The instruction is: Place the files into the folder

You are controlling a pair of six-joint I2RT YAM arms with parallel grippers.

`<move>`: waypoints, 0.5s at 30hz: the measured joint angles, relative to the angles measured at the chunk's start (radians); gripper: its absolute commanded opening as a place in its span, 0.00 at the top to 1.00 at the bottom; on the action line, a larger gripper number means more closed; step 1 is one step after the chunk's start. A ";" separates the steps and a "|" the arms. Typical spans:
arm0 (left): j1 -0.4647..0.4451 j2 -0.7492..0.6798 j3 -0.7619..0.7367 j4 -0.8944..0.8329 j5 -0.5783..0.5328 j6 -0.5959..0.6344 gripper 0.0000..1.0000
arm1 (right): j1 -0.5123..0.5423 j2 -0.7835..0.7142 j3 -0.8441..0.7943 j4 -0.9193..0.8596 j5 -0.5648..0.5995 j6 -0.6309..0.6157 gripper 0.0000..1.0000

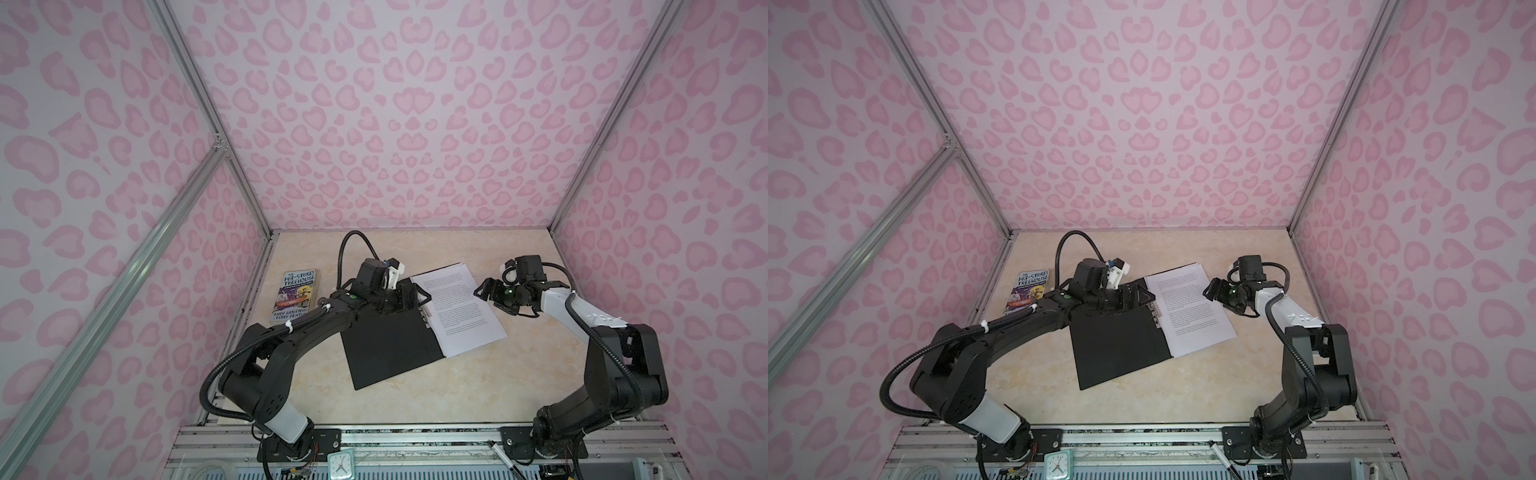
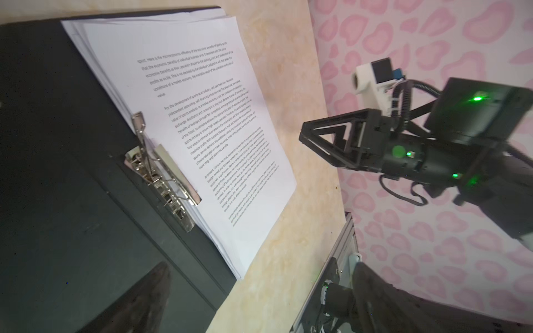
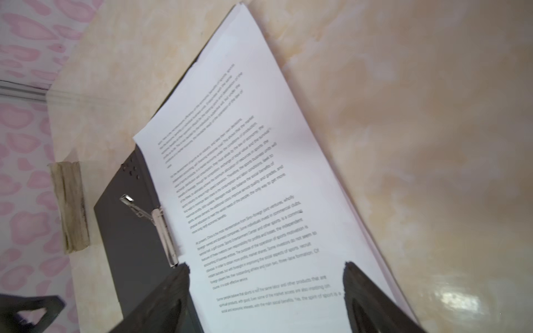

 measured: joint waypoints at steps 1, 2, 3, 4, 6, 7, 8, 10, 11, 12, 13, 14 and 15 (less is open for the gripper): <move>0.032 -0.024 -0.034 -0.005 -0.002 -0.004 0.01 | -0.005 0.009 0.003 -0.005 0.010 -0.003 0.16; 0.070 -0.048 -0.073 -0.011 0.005 -0.003 0.01 | -0.013 0.013 0.002 -0.003 0.017 -0.008 0.16; 0.100 -0.063 -0.101 -0.019 0.009 -0.003 0.01 | -0.022 0.014 -0.003 0.002 0.019 -0.008 0.16; 0.136 -0.079 -0.135 -0.026 0.016 -0.003 0.01 | -0.035 0.014 -0.010 0.008 0.019 -0.008 0.16; 0.203 -0.093 -0.196 -0.033 0.032 -0.004 0.01 | -0.060 0.029 -0.012 0.010 0.024 -0.009 0.16; 0.232 -0.093 -0.221 -0.038 0.038 -0.006 0.01 | -0.068 0.045 -0.005 0.011 0.031 -0.012 0.16; 0.256 -0.093 -0.241 -0.052 0.039 -0.010 0.01 | -0.070 0.064 0.006 0.011 0.032 -0.014 0.16; 0.273 -0.082 -0.255 -0.071 0.045 -0.006 0.01 | -0.066 0.102 0.030 0.029 0.023 -0.014 0.16; 0.279 -0.067 -0.256 -0.071 0.045 -0.006 0.01 | -0.064 0.127 0.043 0.042 0.016 -0.014 0.17; 0.282 -0.053 -0.256 -0.072 0.043 -0.003 0.01 | -0.063 0.149 0.055 0.053 0.008 -0.014 0.17; 0.284 -0.039 -0.258 -0.073 0.040 -0.003 0.01 | -0.063 0.171 0.065 0.063 0.002 -0.012 0.17; 0.285 -0.027 -0.260 -0.073 0.035 -0.003 0.01 | -0.064 0.190 0.073 0.072 -0.002 -0.003 0.17; 0.285 -0.018 -0.264 -0.072 0.027 -0.003 0.01 | -0.064 0.204 0.079 0.081 -0.004 0.005 0.17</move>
